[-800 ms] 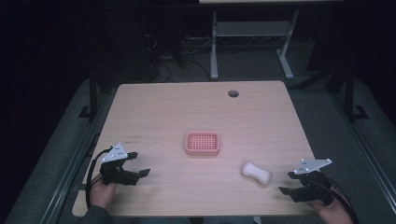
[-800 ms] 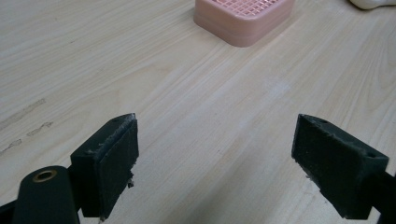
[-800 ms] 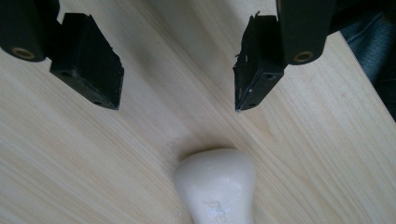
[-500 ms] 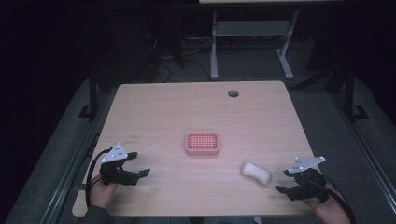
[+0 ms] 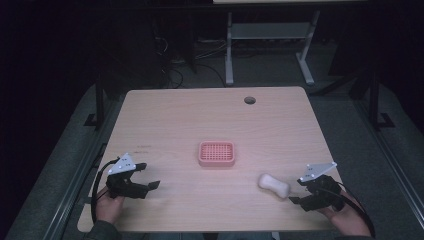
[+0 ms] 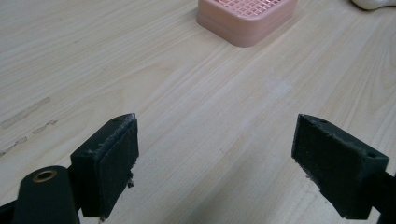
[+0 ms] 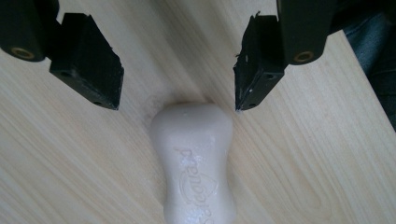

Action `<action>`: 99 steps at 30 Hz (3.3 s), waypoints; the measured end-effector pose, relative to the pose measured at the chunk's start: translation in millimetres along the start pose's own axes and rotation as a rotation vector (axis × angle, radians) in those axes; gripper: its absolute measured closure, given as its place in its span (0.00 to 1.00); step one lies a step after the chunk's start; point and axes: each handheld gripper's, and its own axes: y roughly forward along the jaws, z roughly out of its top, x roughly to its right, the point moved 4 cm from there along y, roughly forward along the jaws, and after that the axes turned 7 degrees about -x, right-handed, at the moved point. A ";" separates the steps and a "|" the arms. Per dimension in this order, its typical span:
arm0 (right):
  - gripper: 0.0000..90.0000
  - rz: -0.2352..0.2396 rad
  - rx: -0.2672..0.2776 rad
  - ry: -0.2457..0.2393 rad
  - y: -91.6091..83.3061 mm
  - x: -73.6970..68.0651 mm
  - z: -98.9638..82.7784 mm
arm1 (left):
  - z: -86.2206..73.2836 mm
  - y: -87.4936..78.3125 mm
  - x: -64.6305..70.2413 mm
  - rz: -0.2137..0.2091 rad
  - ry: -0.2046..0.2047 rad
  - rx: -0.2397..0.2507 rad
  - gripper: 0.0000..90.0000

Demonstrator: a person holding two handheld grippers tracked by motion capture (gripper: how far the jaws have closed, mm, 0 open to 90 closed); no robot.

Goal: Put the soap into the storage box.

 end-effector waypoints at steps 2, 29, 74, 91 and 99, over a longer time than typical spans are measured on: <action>0.35 0.010 -0.002 0.001 1.4 0.0 2.8 | -0.1 -0.1 -0.2 0.001 0.000 0.000 0.16; 0.36 -0.004 -0.046 -0.084 22.3 -9.7 45.5 | 1.2 -1.2 0.3 -0.002 0.006 0.004 0.16; 0.53 0.039 -0.120 -0.099 49.6 -5.9 57.9 | 1.3 -0.8 0.6 -0.006 0.010 0.002 0.16; 0.54 0.042 -0.076 -0.110 39.7 -10.8 62.8 | 1.2 -2.2 -0.3 -0.001 0.005 0.009 0.16; 0.54 0.037 -0.067 -0.145 37.0 -11.2 78.3 | 0.6 -2.5 -0.6 0.001 0.003 0.006 0.16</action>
